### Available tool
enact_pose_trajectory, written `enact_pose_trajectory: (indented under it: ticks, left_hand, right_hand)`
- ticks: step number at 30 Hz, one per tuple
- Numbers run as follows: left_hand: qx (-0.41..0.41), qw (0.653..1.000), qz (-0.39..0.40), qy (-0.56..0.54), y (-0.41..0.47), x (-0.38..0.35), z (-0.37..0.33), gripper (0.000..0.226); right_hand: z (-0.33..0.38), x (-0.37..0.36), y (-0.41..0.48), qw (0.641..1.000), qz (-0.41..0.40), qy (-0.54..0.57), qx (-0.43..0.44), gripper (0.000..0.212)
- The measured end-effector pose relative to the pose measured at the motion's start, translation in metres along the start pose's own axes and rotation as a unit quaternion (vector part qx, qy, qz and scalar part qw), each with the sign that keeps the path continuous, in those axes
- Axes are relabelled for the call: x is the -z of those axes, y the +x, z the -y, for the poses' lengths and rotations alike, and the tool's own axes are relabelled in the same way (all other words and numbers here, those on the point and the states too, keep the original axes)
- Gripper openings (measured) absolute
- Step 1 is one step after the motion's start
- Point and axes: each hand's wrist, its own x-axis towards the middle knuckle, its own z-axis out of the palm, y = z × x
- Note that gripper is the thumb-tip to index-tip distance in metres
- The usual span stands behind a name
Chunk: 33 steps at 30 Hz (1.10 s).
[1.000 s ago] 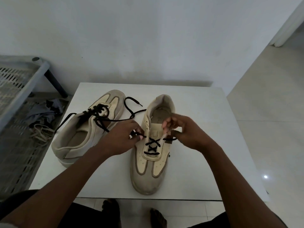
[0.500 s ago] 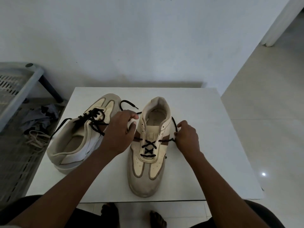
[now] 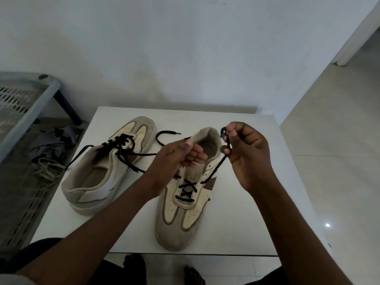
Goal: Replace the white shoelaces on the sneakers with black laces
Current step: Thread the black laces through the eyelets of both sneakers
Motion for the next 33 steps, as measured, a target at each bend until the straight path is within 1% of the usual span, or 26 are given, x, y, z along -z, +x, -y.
enact_pose_trajectory:
  ticks: [2,3,5,6,7,8,9,10,11,12,13,14,15,16,17,19,20,21,22,23,24,25,27,29,31,33]
  left_hand:
    - [0.046,0.996,0.040,-0.064,0.001,-0.004,0.001,0.052]
    - [0.061,0.991,0.058,-0.105,0.001,-0.005,0.000,0.059]
    - [0.079,0.973,0.085,-0.201,0.002,-0.007,-0.005,0.068]
    - [0.096,0.960,0.079,-0.251,0.002,-0.007,-0.009,0.067]
    - [0.109,0.948,0.052,-0.293,0.003,-0.006,-0.013,0.062]
    - [0.110,0.942,0.013,-0.318,0.005,-0.003,-0.014,0.051]
    - [0.099,0.940,-0.030,-0.324,0.007,0.001,-0.016,0.038]
    - [0.085,0.941,-0.072,-0.319,0.010,0.005,-0.015,0.026]
    - [0.076,0.943,-0.106,-0.306,0.012,0.010,-0.013,0.019]
    - [0.072,0.948,-0.130,-0.283,0.013,0.014,-0.013,0.018]
    - [0.071,0.955,-0.147,-0.246,0.013,0.018,-0.012,0.020]
    - [0.069,0.965,-0.151,-0.201,0.012,0.019,-0.011,0.021]
    - [0.063,0.977,-0.136,-0.153,0.010,0.019,-0.012,0.021]
    - [0.057,0.987,-0.107,-0.108,0.007,0.016,-0.012,0.021]
    - [0.052,0.994,-0.068,-0.067,0.004,0.013,-0.013,0.022]
    - [0.049,0.999,0.006,0.008,0.000,0.006,-0.016,0.023]
    - [0.054,0.997,0.033,0.042,-0.002,0.003,-0.016,0.023]
    - [0.060,0.994,0.050,0.074,-0.003,0.000,-0.017,0.023]
    - [0.065,0.991,0.062,0.103,-0.004,-0.002,-0.017,0.024]
    - [0.072,0.987,0.070,0.126,-0.004,-0.004,-0.017,0.024]
    - [0.082,0.984,0.075,0.141,-0.004,-0.004,-0.016,0.024]
    - [0.093,0.982,0.079,0.145,-0.004,-0.002,-0.015,0.025]
    - [0.109,0.979,0.089,0.147,-0.003,0.006,-0.014,0.028]
    - [0.113,0.977,0.098,0.153,-0.001,0.013,-0.014,0.028]
    - [0.103,0.980,0.078,0.152,0.001,0.016,-0.011,0.027]
    - [0.057,0.981,0.003,0.188,0.005,0.018,-0.006,0.024]
  right_hand:
    - [-0.002,-0.007,-0.005,0.995,0.089,0.046,-0.023,0.025]
    - [-0.006,-0.010,-0.008,0.990,0.134,0.036,-0.040,0.026]
    - [-0.014,-0.015,-0.014,0.971,0.222,-0.057,-0.070,0.027]
    - [-0.016,-0.016,-0.016,0.952,0.269,-0.124,-0.076,0.026]
    - [-0.019,-0.016,-0.017,0.927,0.316,-0.187,-0.080,0.024]
    - [-0.019,-0.016,-0.018,0.899,0.357,-0.238,-0.090,0.021]
    - [-0.019,-0.014,-0.019,0.874,0.384,-0.277,-0.108,0.018]
    - [-0.018,-0.011,-0.019,0.858,0.392,-0.304,-0.132,0.016]
    - [-0.019,-0.008,-0.019,0.852,0.380,-0.328,-0.150,0.016]
    - [-0.019,-0.005,-0.018,0.860,0.339,-0.350,-0.151,0.014]
    - [-0.021,-0.003,-0.016,0.878,0.269,-0.372,-0.136,0.012]
    - [-0.022,-0.001,-0.014,0.903,0.176,-0.373,-0.115,0.010]
    - [-0.021,-0.001,-0.010,0.930,0.085,-0.343,-0.099,0.011]
    - [-0.020,-0.001,-0.006,0.951,0.022,-0.291,-0.101,0.019]
    - [-0.019,-0.002,-0.003,0.965,-0.002,-0.234,-0.117,0.031]
    - [-0.021,-0.005,0.001,0.976,0.019,-0.132,-0.173,0.054]
    - [-0.024,-0.009,0.001,0.977,0.028,-0.080,-0.194,0.059]
    - [-0.027,-0.013,0.001,0.980,0.022,-0.031,-0.195,0.059]
    - [-0.029,-0.017,0.002,0.984,0.004,0.004,-0.176,0.052]
    - [-0.030,-0.019,0.004,0.990,-0.029,0.017,-0.139,0.040]
    - [-0.029,-0.018,0.006,0.992,-0.073,0.024,-0.097,0.029]
    - [-0.027,-0.014,0.009,0.991,-0.119,0.026,-0.057,0.024]
    - [-0.017,-0.003,0.015,0.980,-0.190,0.047,-0.022,0.025]
    - [-0.009,0.007,0.017,0.973,-0.230,0.028,-0.023,0.033]
    - [-0.008,0.011,0.016,0.973,-0.225,-0.025,-0.034,0.035]
    - [-0.007,0.005,0.013,0.980,-0.173,-0.092,-0.044,0.030]
